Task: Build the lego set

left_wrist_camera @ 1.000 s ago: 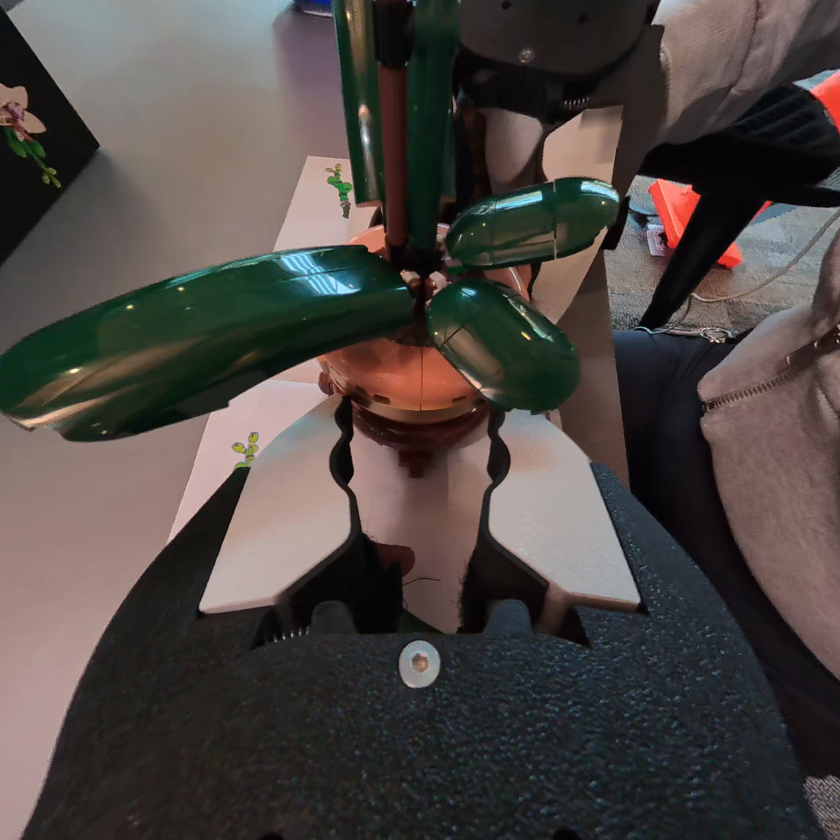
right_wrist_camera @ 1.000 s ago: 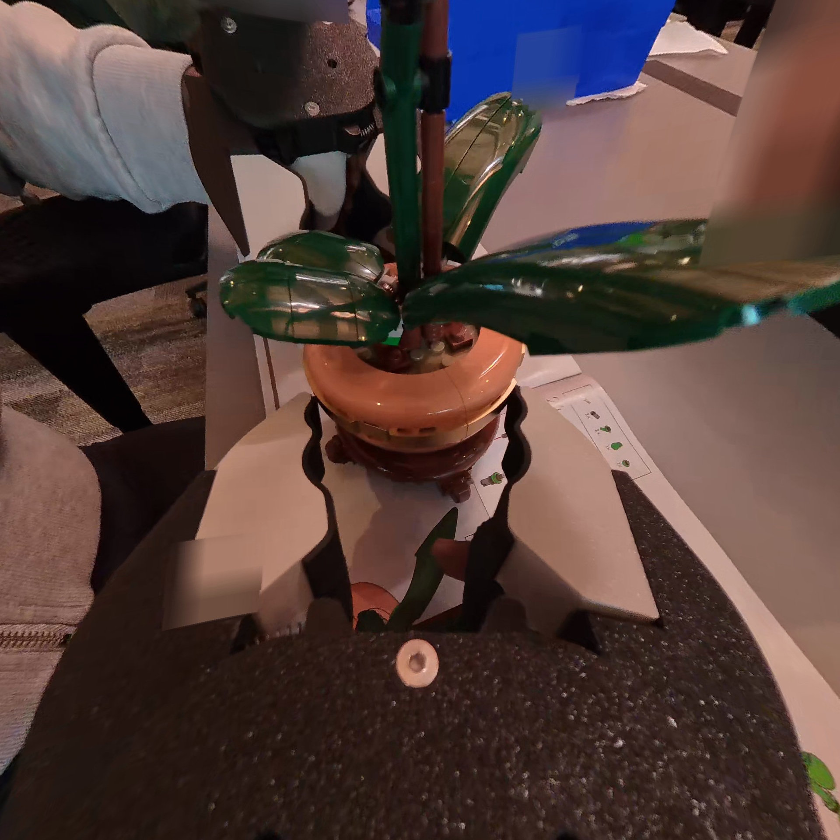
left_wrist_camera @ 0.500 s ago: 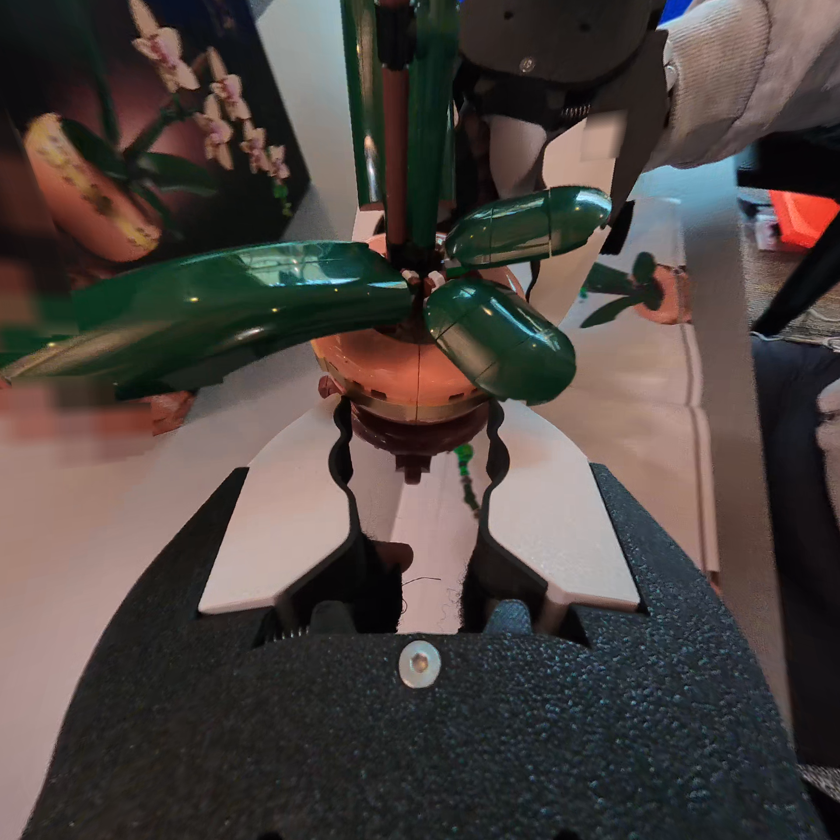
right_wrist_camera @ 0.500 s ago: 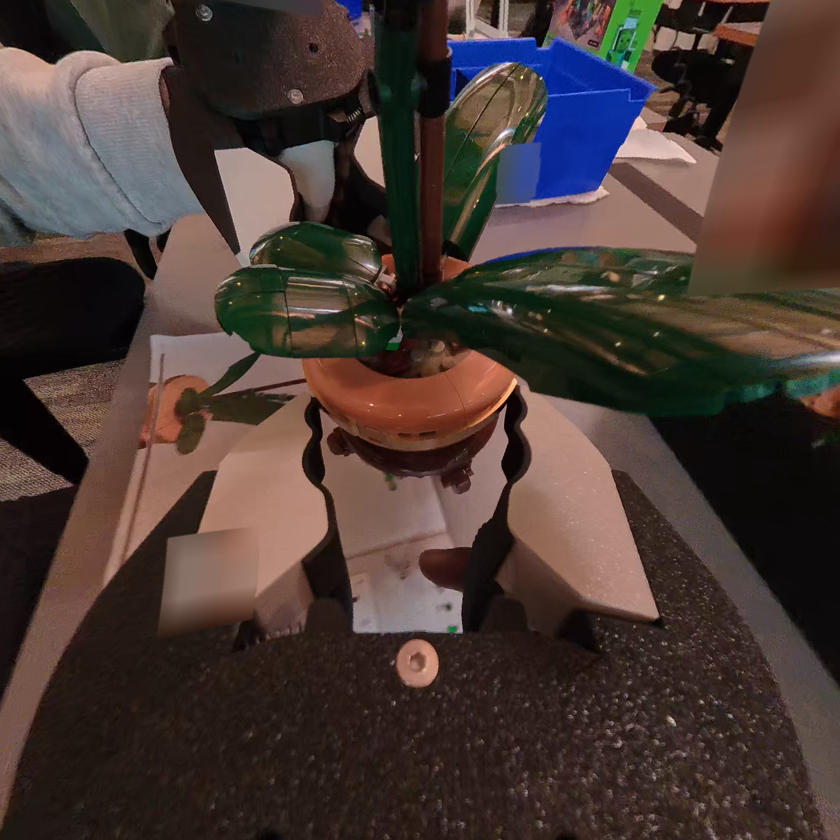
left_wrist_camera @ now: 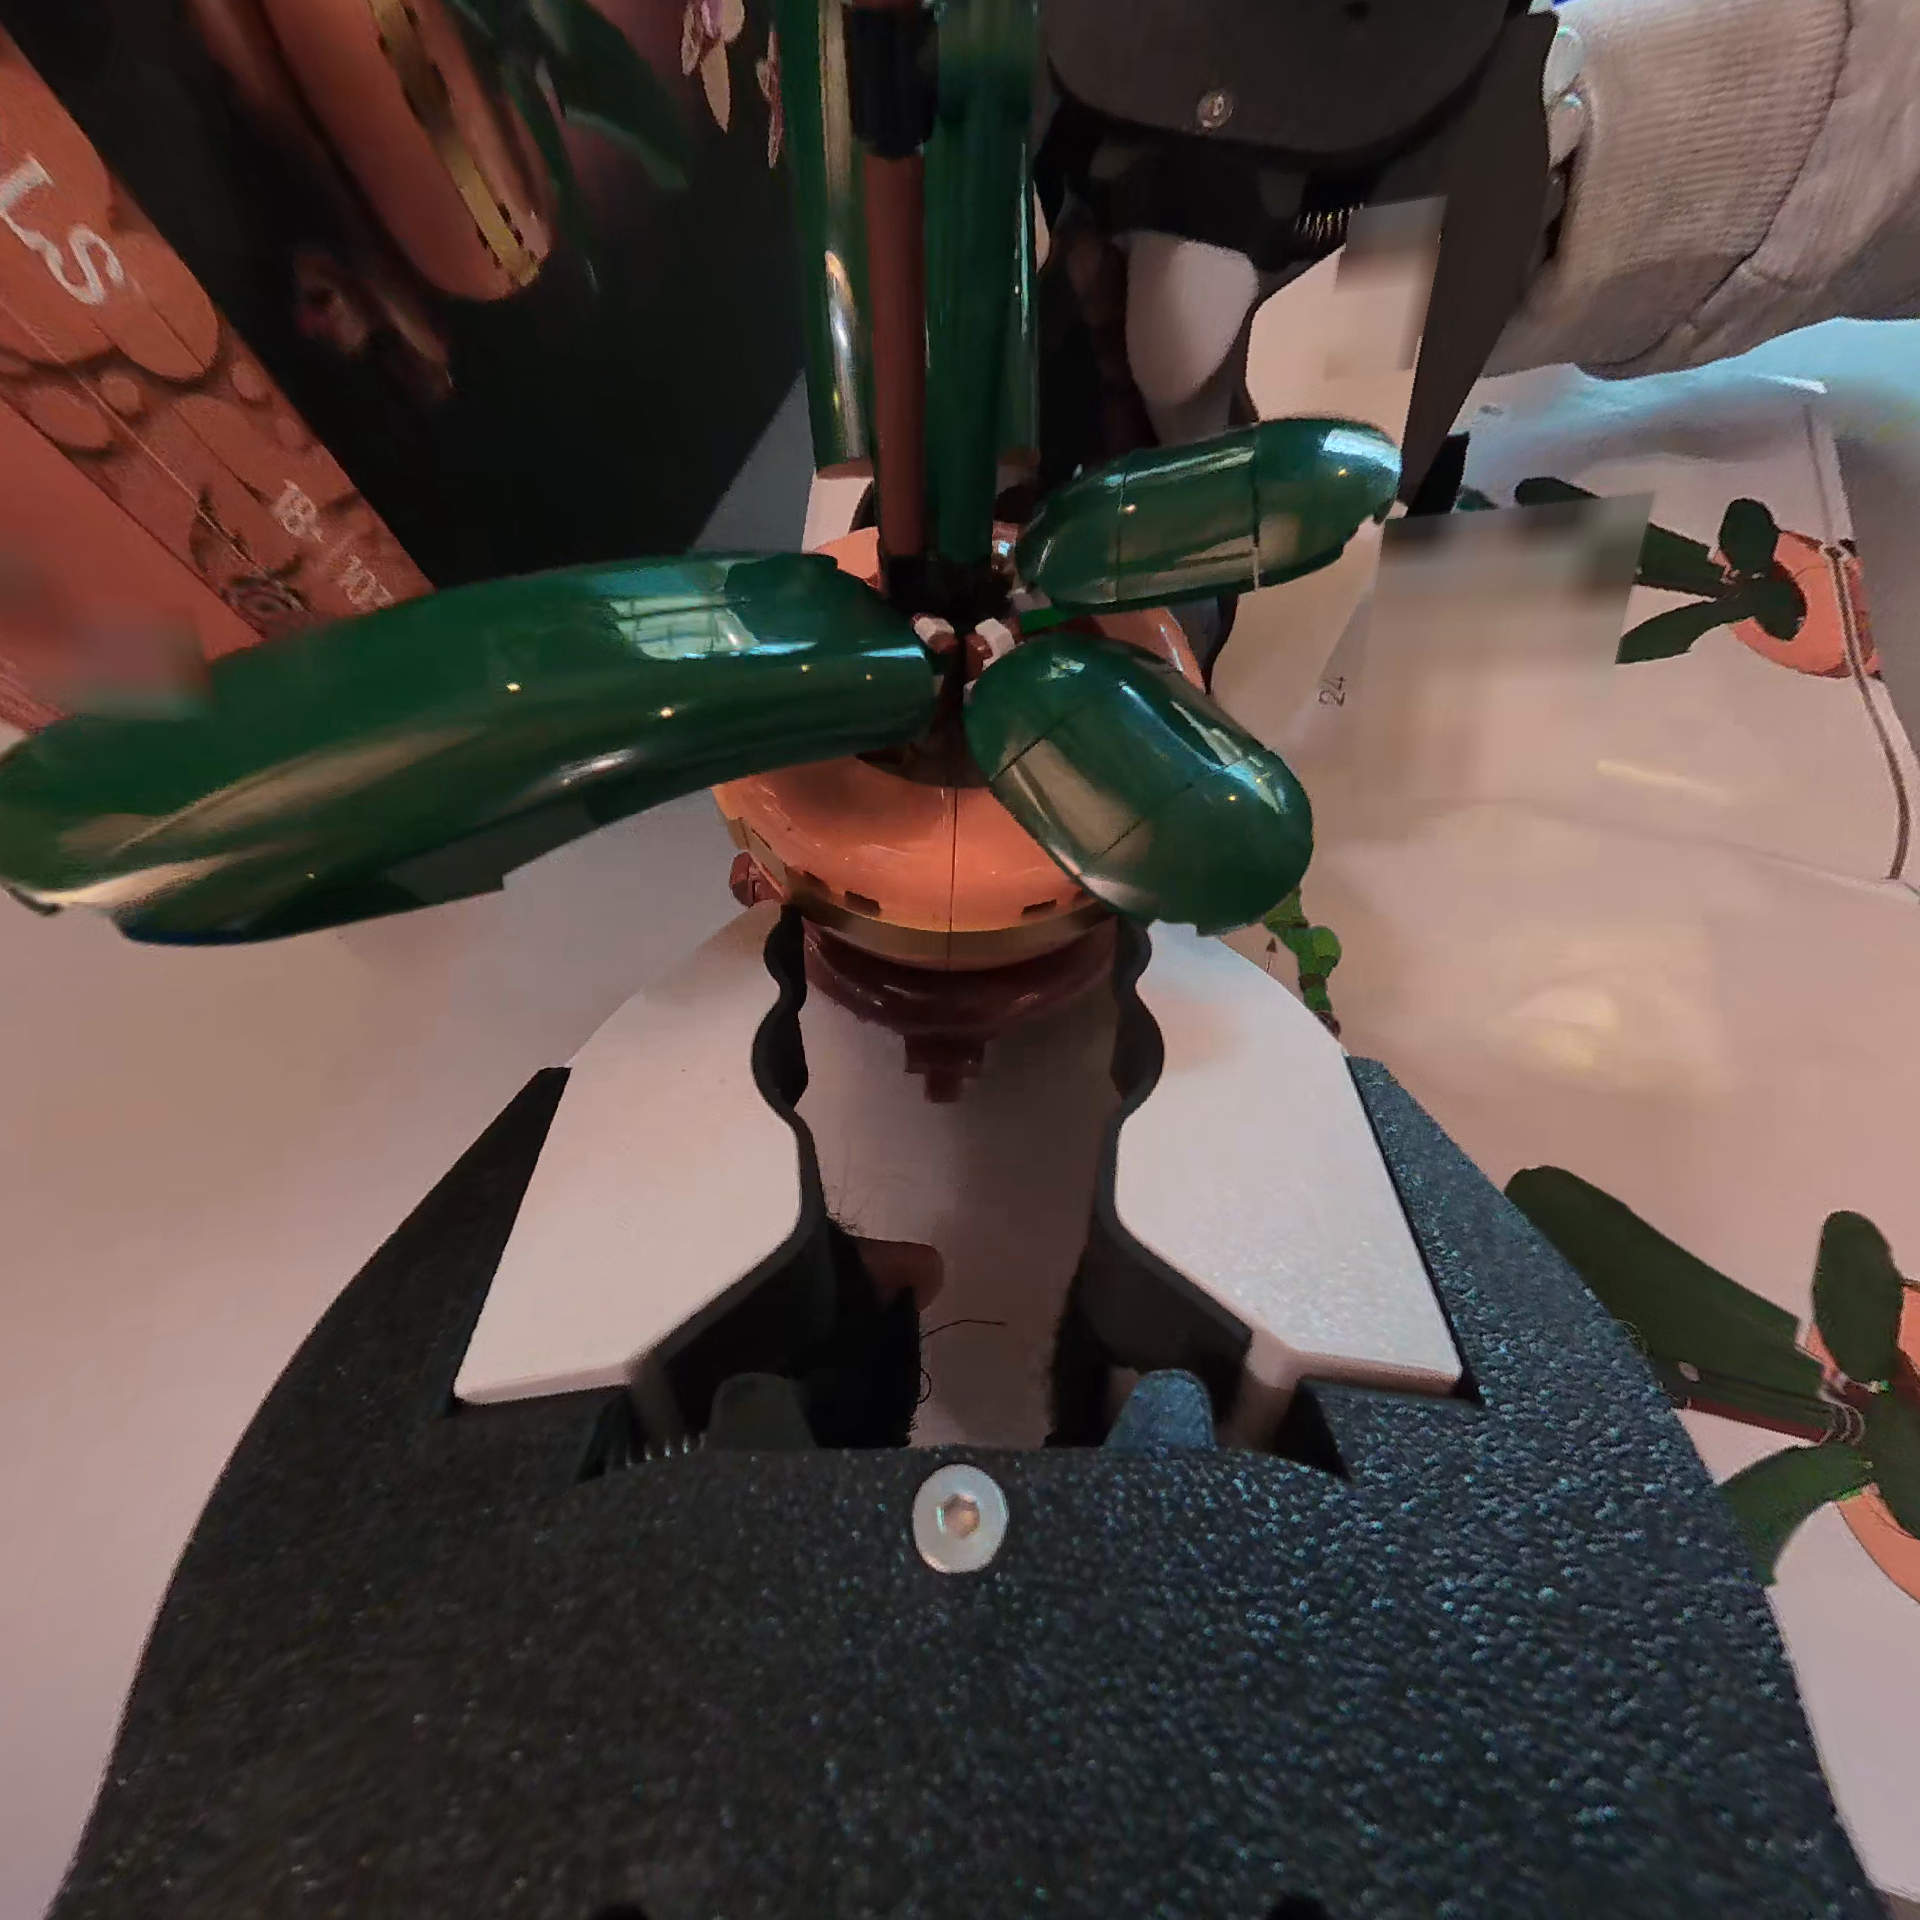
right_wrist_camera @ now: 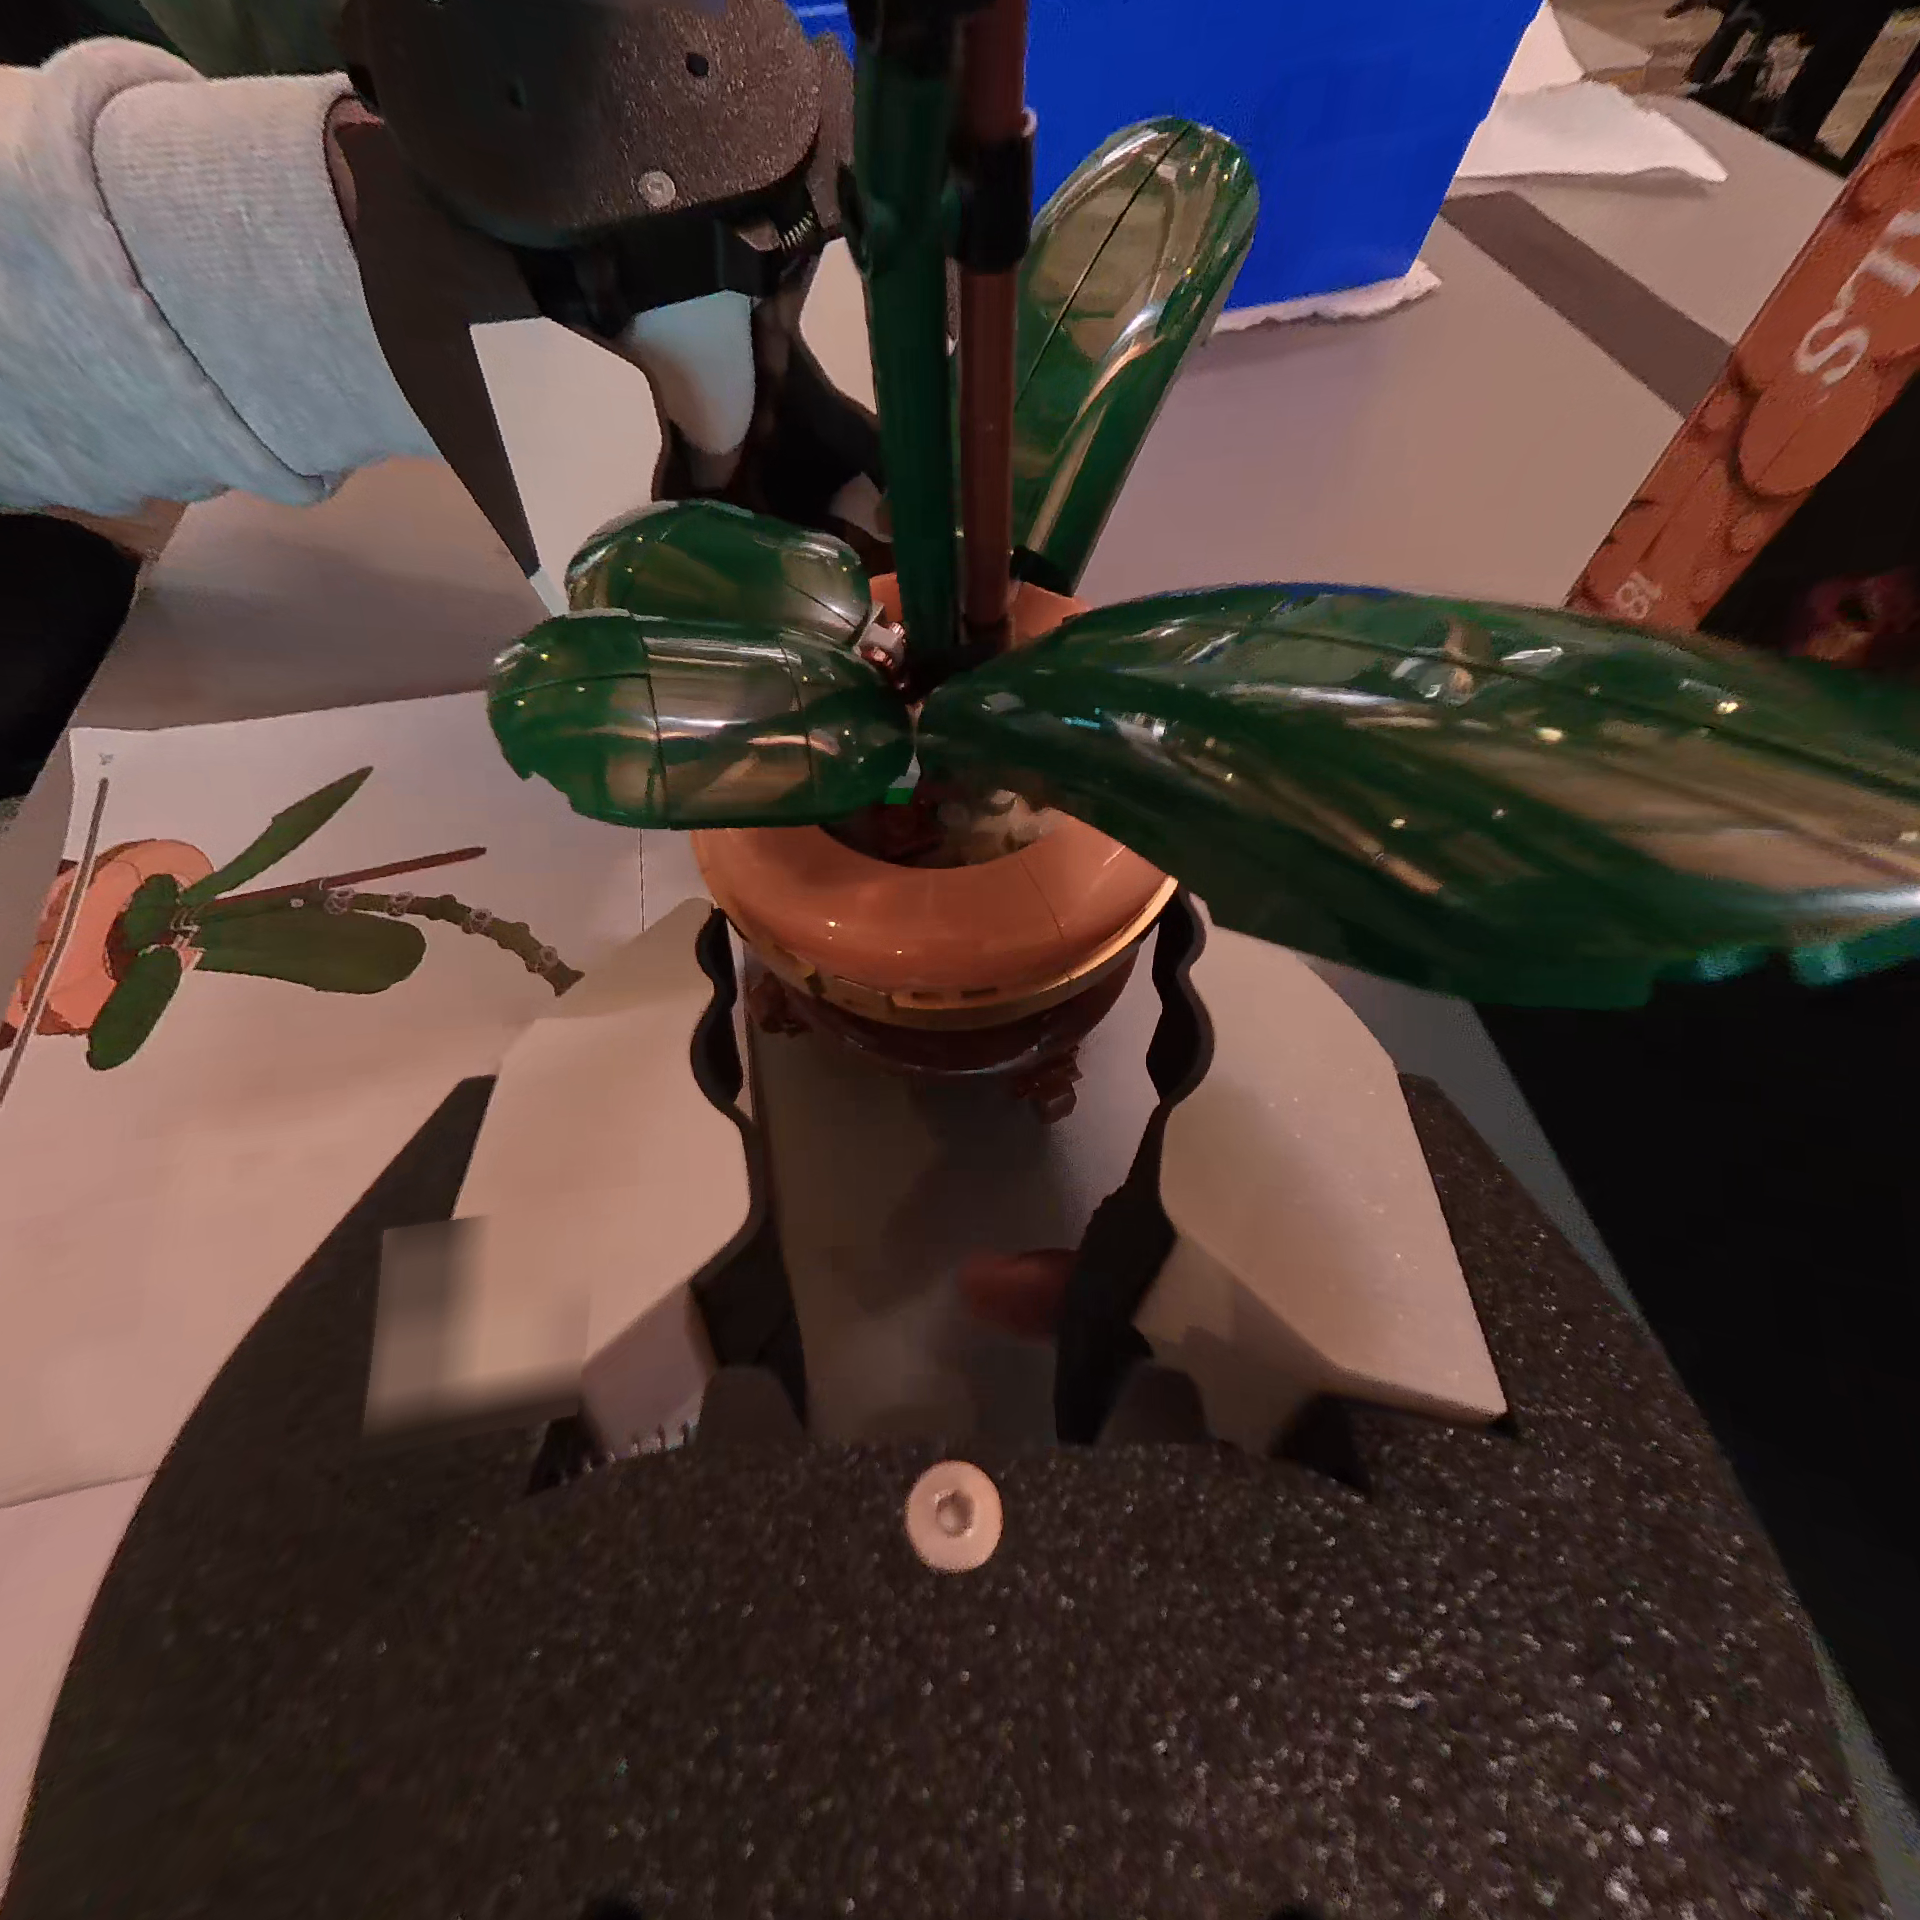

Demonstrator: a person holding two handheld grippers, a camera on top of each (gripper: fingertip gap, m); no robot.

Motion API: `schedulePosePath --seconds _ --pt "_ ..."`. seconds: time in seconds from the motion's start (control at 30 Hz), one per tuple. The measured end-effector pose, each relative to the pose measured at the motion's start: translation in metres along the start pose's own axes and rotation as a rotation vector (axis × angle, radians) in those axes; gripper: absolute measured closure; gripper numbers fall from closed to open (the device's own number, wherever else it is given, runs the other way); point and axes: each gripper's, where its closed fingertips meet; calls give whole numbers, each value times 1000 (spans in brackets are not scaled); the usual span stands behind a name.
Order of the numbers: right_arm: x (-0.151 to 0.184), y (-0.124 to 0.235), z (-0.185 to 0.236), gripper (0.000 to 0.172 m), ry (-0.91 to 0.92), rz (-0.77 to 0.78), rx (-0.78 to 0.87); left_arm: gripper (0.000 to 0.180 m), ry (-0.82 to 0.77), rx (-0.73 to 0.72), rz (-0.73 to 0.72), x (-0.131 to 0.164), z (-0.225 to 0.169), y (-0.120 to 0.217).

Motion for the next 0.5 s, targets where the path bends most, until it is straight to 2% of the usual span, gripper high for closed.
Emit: schedulePosePath --seconds 0.27,0.33,0.5 --pt "5 -5 1 93 -4 1 -13 125 65 -2 -29 11 -3 -5" --pt "6 -4 2 84 -19 10 -8 120 62 -13 -14 14 -3 -3" --pt "16 30 14 73 -58 55 19 113 81 -100 5 25 3 29"
Point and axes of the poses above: each gripper's, where its closed fingertips meet, y back along the fingers, x out of its underside, z = x × y across the jaws, and after that the axes turned 6 degrees about -x, right-handed
